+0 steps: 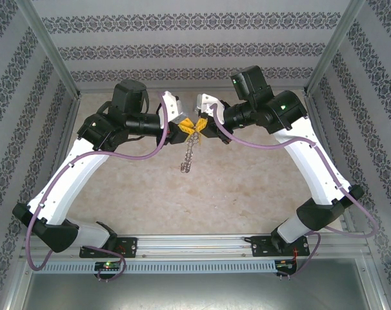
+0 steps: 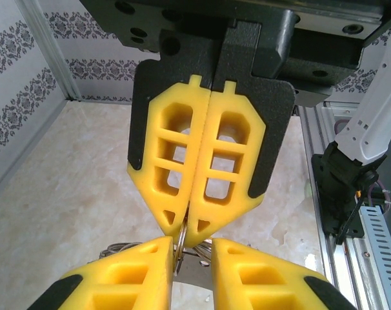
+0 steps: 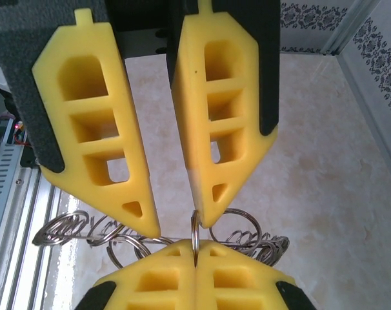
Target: Put the keys on the keyring
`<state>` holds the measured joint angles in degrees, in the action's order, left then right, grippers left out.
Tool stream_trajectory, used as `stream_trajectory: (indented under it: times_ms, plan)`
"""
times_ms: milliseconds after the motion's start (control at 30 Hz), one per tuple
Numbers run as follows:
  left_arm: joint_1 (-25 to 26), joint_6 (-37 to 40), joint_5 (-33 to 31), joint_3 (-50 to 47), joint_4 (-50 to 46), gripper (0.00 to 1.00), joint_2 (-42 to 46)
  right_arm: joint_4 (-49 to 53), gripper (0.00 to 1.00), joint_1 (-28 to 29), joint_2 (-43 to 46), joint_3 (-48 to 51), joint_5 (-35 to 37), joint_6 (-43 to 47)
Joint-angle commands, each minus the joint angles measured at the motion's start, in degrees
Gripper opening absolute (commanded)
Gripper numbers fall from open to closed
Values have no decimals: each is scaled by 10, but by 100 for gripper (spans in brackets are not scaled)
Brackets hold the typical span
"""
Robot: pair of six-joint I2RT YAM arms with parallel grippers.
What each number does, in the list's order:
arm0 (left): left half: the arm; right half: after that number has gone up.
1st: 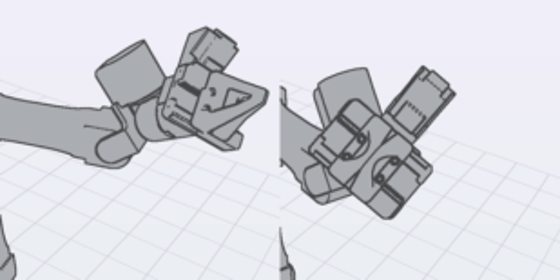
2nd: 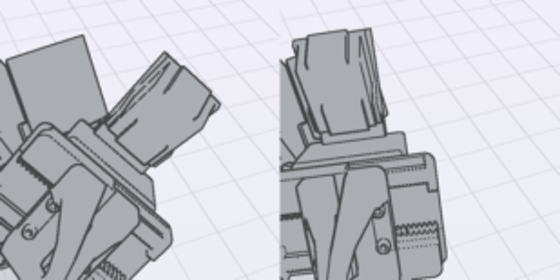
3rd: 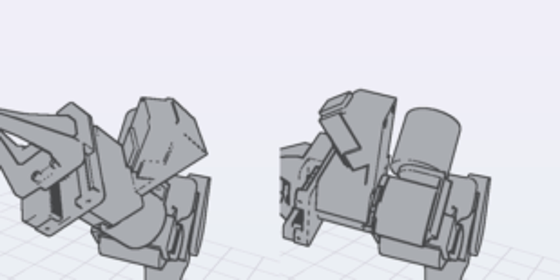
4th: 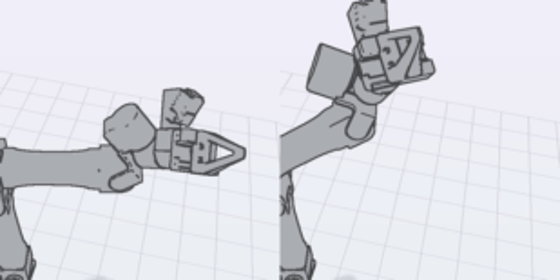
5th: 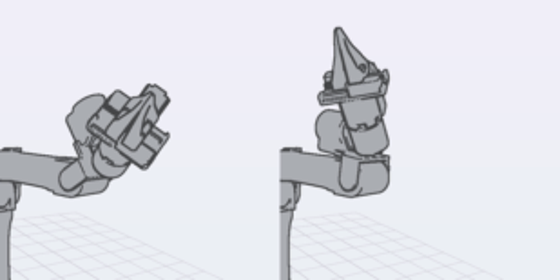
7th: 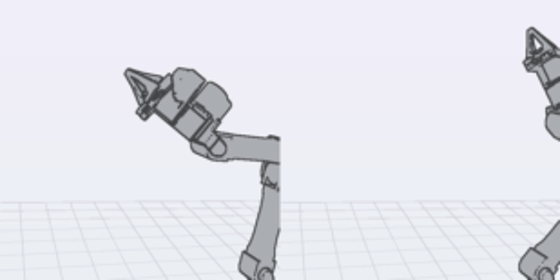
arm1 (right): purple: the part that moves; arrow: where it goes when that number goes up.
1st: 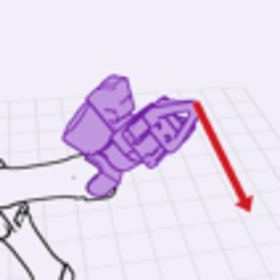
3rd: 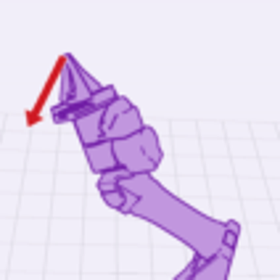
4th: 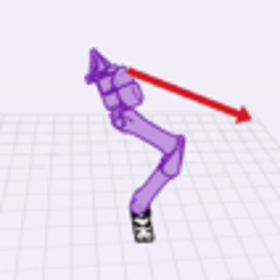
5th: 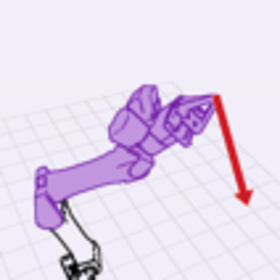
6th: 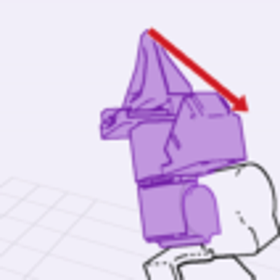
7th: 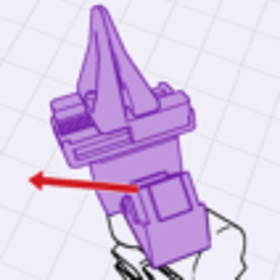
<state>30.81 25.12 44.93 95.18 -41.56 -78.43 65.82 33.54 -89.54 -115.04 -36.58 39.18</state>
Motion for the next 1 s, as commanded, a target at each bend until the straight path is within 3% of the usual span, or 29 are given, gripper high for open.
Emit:
stream_trajectory:
  times_ms: [0, 267, 433, 600, 733, 967]
  plan:
    - [8, 9, 8, 16, -3, 22, -7, -21, 0, 2, 6, -16, -25, -9]
    - [8, 3, 10, 16, 20, 21, -15, -20, 0, 3, 2, -18, -31, -14]
    - [7, -1, 19, 16, 31, 0, -19, -18, 0, 3, 0, -18, -30, -14]
    - [8, -2, 26, 22, 32, 0, -22, -19, 0, 1, 1, -16, -31, -18]
    - [2, -14, 36, 21, 42, 0, -15, -44, 11, -10, 15, 4, -41, -49]
    - [-21, -56, 81, 16, 76, 0, -5, -196, 25, -70, 77, 102, -126, -181]
